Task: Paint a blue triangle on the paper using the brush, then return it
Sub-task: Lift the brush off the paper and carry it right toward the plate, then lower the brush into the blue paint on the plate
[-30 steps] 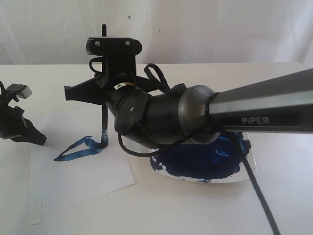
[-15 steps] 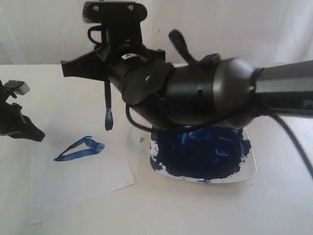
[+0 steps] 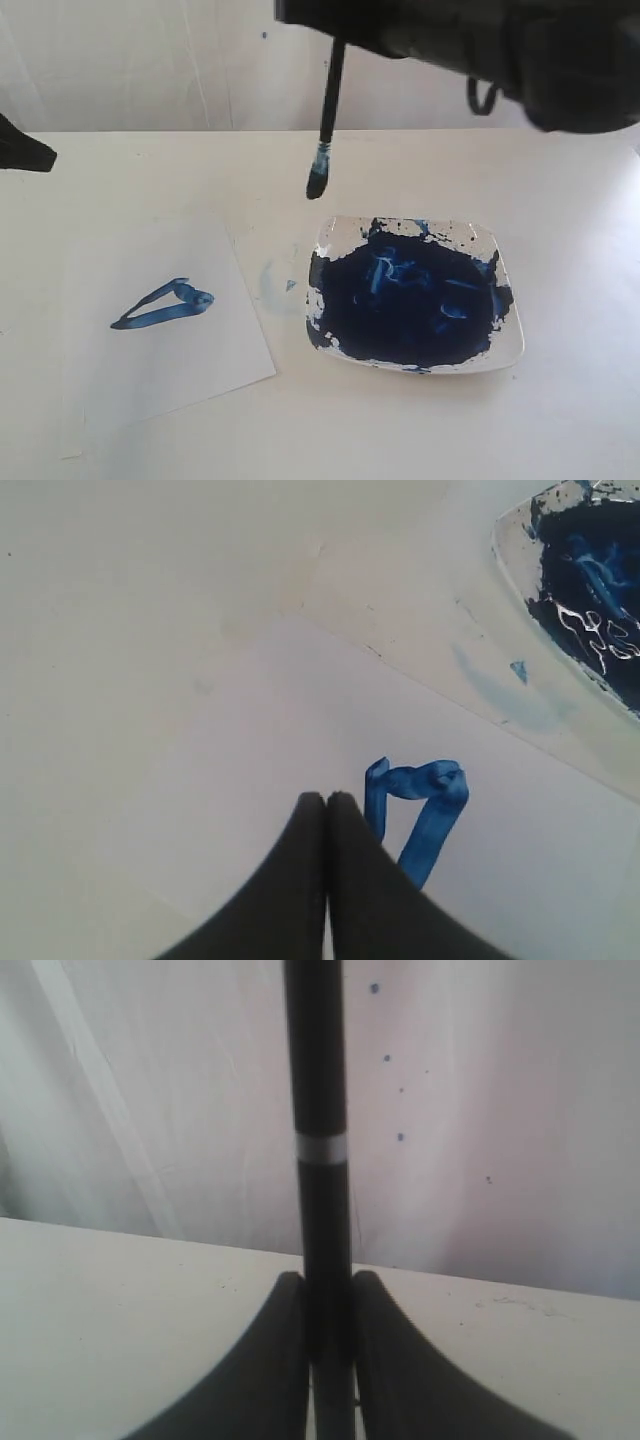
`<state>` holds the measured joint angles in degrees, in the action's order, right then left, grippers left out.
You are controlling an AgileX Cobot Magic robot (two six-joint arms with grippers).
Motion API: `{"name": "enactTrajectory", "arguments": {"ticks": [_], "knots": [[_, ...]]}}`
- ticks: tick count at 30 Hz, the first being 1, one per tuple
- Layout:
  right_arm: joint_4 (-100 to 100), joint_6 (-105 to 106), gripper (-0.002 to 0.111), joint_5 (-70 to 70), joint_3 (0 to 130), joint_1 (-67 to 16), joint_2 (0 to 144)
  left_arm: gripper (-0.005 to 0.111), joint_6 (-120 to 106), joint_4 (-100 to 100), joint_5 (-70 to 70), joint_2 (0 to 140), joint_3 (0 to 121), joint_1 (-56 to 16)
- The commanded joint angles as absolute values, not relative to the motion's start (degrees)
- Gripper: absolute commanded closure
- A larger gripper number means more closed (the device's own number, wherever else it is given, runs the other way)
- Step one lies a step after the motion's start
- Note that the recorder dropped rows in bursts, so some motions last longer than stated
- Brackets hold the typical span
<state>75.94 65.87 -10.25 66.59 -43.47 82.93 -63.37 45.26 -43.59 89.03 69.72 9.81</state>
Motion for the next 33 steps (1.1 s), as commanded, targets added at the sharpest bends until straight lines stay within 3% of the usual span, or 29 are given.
{"name": "enactTrajectory", "arguments": {"ticks": [1, 8, 19, 26, 33], "knots": [[75.66, 65.58, 0.108, 3.07, 64.17, -33.45, 77.77, 0.107, -62.77, 46.37, -40.09, 82.77, 63.87, 9.57], [79.08, 65.23, 0.108, 24.60, 63.16, -17.99, 76.28, 0.107, -73.21, 59.33, -29.55, 70.73, 52.51, 9.57], [98.14, 67.85, 0.108, 51.50, 63.16, 0.86, 85.02, 0.107, -89.00, 78.37, -38.98, 61.58, 44.41, 9.57], [99.95, 63.04, 0.108, 53.61, 61.32, 3.95, 92.75, 0.107, -93.72, 82.59, -42.42, 61.58, 44.04, 9.29], [99.95, 63.77, 0.108, 49.94, 56.42, 3.92, 96.97, 0.107, -97.46, 82.56, -41.57, 62.63, 44.04, 1.26]]}}
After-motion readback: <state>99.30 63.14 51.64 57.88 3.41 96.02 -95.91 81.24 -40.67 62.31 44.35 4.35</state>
